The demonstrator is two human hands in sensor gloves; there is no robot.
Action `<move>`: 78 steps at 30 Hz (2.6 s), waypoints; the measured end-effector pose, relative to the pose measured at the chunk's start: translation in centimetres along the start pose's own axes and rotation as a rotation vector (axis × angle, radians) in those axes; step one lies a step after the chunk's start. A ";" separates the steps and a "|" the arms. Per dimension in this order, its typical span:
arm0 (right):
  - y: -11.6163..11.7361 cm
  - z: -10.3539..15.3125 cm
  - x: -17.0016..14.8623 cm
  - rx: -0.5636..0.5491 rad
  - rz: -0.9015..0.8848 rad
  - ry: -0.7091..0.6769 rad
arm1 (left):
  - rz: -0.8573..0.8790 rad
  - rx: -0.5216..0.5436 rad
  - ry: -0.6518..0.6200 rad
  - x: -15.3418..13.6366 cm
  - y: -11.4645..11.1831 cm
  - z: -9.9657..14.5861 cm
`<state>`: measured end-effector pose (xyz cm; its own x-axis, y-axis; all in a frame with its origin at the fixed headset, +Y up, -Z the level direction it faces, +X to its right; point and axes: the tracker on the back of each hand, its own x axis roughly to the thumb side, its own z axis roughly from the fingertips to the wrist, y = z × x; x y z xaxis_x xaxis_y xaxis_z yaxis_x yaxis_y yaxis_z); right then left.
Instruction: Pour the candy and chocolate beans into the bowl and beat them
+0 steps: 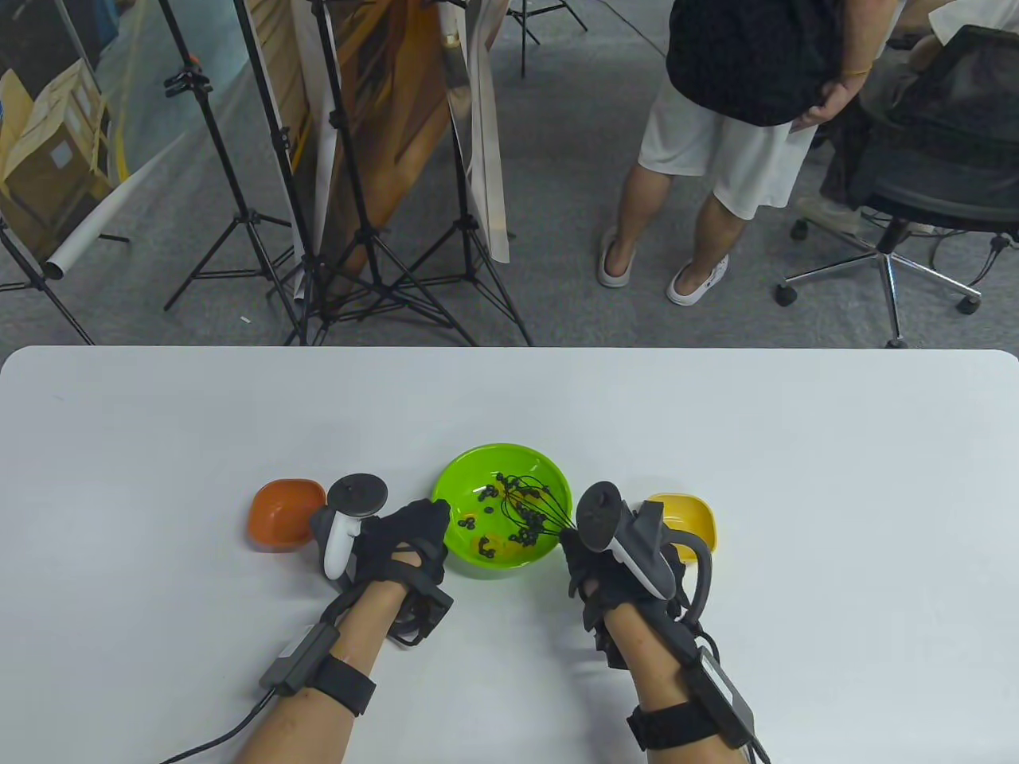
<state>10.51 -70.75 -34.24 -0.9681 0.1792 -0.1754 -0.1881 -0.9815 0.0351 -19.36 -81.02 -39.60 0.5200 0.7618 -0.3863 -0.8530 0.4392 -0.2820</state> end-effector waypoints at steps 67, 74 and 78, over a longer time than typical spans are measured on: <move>1.5 2.9 -21.6 -0.188 -0.332 0.538 | 0.042 -0.018 0.010 -0.3 0.2 -0.1; 2.5 2.3 -21.2 -0.184 -0.169 0.567 | 0.042 -0.018 0.009 -0.3 0.2 -0.1; 3.3 1.9 -21.1 -0.137 -0.093 0.566 | 0.044 -0.016 0.008 -0.3 0.2 -0.1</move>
<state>29.99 -77.65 -28.50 -0.7020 0.2384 -0.6711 -0.2082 -0.9698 -0.1267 -19.74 -81.21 -39.60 0.4824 0.7764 -0.4056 -0.8742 0.3975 -0.2787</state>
